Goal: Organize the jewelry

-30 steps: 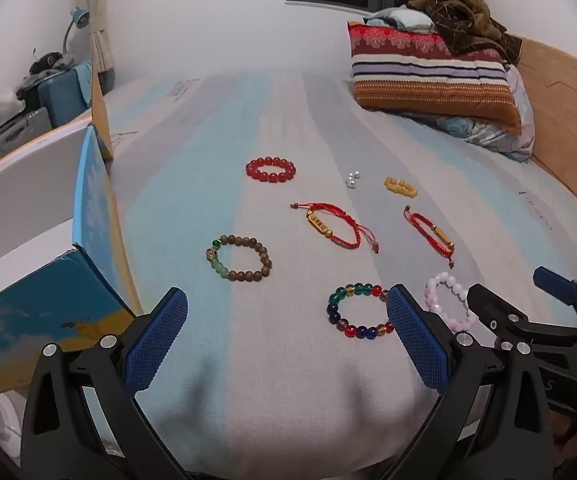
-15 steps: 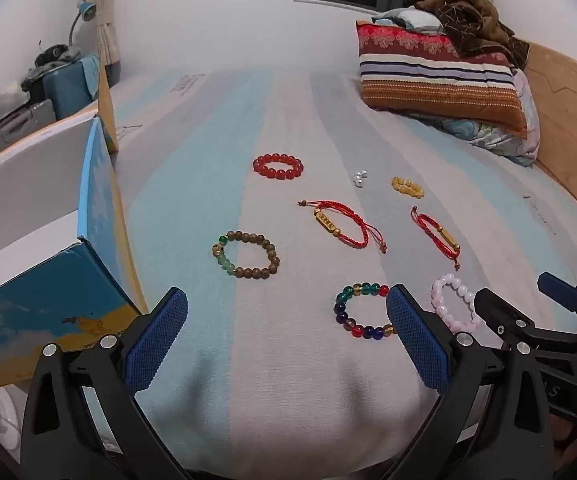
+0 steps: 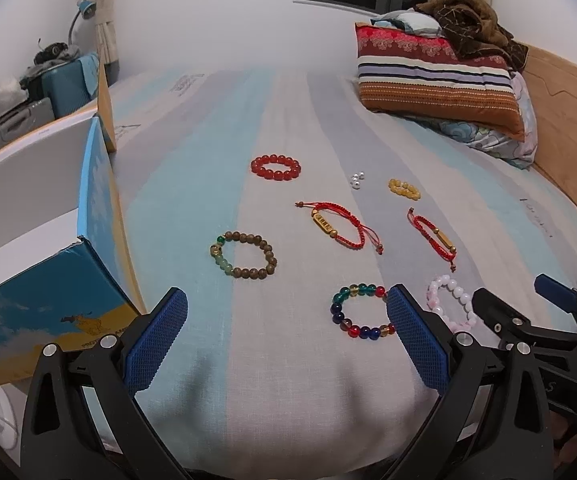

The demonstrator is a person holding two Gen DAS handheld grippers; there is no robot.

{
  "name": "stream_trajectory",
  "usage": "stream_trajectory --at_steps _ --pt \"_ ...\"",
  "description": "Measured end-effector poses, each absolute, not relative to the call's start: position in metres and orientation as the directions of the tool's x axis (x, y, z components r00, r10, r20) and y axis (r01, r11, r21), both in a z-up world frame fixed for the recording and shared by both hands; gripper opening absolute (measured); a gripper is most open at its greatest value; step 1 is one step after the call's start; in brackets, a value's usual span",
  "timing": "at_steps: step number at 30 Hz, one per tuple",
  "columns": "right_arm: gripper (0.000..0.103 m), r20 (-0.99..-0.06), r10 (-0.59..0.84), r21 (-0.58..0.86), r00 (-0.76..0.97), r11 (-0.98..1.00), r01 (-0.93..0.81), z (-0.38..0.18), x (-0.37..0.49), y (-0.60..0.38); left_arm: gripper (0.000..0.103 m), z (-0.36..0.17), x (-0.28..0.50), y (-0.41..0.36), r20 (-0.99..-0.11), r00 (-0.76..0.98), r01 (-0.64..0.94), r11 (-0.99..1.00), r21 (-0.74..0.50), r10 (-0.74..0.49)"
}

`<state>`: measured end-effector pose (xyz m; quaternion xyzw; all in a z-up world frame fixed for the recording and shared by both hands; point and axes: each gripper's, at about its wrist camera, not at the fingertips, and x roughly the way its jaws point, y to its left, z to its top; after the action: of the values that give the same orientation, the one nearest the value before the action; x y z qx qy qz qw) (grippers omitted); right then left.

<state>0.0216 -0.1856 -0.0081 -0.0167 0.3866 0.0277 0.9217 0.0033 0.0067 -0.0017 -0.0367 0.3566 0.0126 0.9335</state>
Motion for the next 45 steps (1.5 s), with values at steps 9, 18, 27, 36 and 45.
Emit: stream_trajectory --at_steps 9,18,27,36,45 --pt "0.096 -0.714 0.033 -0.015 0.7 0.998 -0.062 -0.0082 0.0217 -0.1872 0.097 -0.0037 0.0031 0.0063 -0.668 0.744 -0.068 0.997 -0.035 0.027" --pt "0.096 -0.712 0.029 -0.018 0.702 0.998 -0.06 -0.0076 0.0211 -0.1882 0.097 -0.0042 0.0034 0.0076 -0.669 0.743 -0.069 0.997 -0.036 0.027" --pt "0.096 -0.71 0.03 -0.018 0.703 0.998 -0.061 -0.0066 0.0203 -0.1882 0.097 -0.004 0.0022 0.0097 -0.666 0.745 -0.067 0.997 -0.042 0.022" --pt "0.096 -0.705 0.025 -0.035 0.709 0.997 -0.07 -0.0052 0.0185 -0.1848 0.097 -0.0031 0.0023 0.0103 -0.667 0.745 -0.073 0.997 -0.038 0.029" --pt "0.096 -0.703 0.026 -0.037 0.71 0.997 -0.073 -0.0048 0.0185 -0.1839 0.097 -0.0025 0.0024 0.0096 -0.668 0.744 -0.074 0.997 -0.035 0.032"
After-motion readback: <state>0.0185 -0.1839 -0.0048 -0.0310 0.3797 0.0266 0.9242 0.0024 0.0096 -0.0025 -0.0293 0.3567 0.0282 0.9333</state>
